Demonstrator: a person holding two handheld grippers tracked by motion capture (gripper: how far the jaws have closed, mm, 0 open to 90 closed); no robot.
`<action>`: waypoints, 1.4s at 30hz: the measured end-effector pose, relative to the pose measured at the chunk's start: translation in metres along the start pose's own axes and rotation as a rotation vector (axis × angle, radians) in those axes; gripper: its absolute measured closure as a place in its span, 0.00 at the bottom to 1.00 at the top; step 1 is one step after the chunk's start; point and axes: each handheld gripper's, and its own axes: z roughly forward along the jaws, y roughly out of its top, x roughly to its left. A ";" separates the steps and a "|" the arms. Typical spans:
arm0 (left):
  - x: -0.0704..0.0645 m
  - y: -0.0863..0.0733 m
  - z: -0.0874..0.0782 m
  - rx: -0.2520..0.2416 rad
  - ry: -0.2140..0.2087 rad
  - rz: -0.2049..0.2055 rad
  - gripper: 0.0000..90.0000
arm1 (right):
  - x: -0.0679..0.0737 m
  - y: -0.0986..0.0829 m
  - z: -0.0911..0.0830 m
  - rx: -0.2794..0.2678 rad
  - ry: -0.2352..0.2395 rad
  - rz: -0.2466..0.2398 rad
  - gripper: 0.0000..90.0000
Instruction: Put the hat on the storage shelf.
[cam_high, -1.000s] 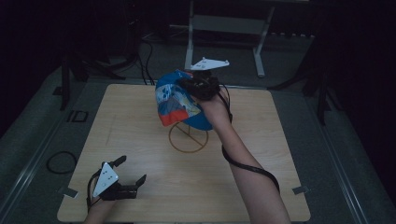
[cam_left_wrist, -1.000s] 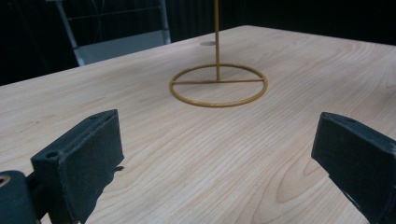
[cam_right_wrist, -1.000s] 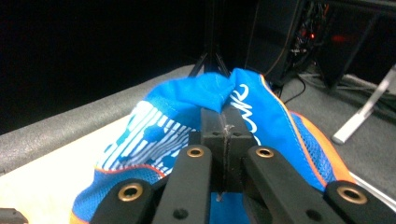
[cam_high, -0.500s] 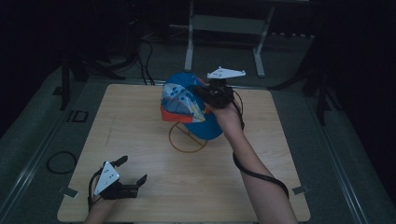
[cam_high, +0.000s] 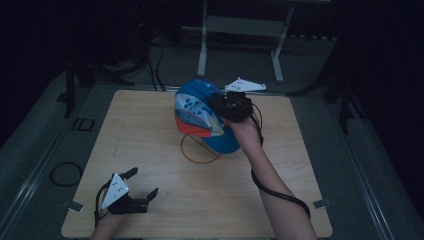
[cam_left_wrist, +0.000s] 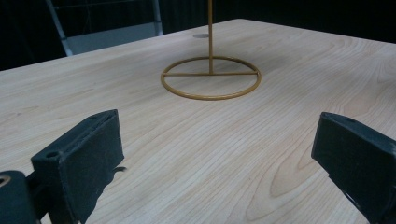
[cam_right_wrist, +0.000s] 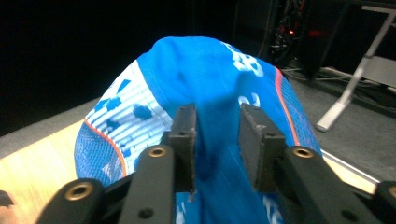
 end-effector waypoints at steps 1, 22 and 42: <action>0.000 0.000 0.000 0.000 -0.002 0.000 0.03 | -0.001 -0.001 0.002 0.007 0.012 0.009 0.74; 0.001 -0.001 0.000 -0.007 -0.010 -0.008 0.03 | -0.010 -0.011 0.003 0.030 0.072 0.026 0.43; -0.001 -0.001 -0.001 0.001 -0.015 -0.015 0.03 | -0.012 -0.037 -0.016 0.003 0.142 0.007 0.15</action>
